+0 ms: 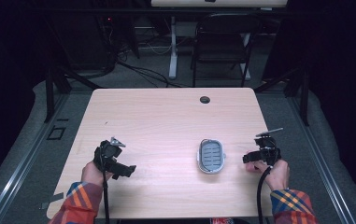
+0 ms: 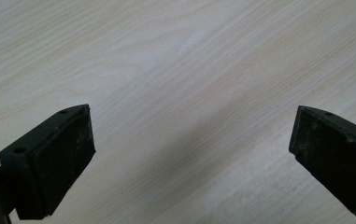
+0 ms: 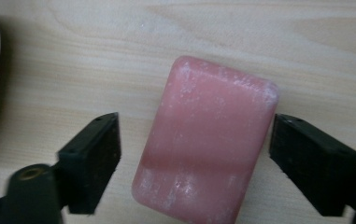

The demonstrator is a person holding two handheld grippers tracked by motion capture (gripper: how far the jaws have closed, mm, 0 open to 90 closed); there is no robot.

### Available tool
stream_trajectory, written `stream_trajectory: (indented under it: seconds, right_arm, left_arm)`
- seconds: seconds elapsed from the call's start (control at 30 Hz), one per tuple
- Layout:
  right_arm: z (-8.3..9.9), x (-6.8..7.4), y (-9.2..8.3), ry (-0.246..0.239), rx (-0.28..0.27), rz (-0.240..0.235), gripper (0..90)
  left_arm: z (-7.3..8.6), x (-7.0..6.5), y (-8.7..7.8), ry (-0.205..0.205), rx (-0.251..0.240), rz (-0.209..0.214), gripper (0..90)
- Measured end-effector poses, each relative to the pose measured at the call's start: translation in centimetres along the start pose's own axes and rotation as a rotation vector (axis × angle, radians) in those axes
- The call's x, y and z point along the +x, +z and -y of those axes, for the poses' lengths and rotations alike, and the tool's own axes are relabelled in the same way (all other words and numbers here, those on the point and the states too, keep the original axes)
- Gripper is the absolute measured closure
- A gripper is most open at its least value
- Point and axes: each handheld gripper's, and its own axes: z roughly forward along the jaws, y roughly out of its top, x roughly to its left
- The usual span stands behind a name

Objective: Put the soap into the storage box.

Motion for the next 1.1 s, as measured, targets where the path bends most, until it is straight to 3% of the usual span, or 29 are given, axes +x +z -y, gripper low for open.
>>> stream_trajectory:
  seconds: [0.2, 0.3, 0.93, 1.1]
  right_arm:
    - [0.05, -0.25, 0.11, 0.001, 0.019, 0.002, 33.6]
    - [0.04, -0.22, 0.07, 0.001, 0.03, 0.003, 35.6]
    - [-0.12, -0.24, 0.7, -0.034, 0.058, 0.011, 36.2]
    - [-0.49, 0.22, 0.75, -0.077, 0.066, 0.041, 36.5]
  left_arm:
    - [0.0, -0.01, 0.0, 0.004, 0.0, 0.001, 0.1]
    - [-0.01, -0.03, 0.01, 0.004, -0.002, 0.003, 0.1]
    - [-0.02, -0.09, 0.01, 0.009, -0.001, 0.003, 0.1]
    - [-0.07, -0.15, 0.07, 0.011, 0.002, 0.002, 0.1]
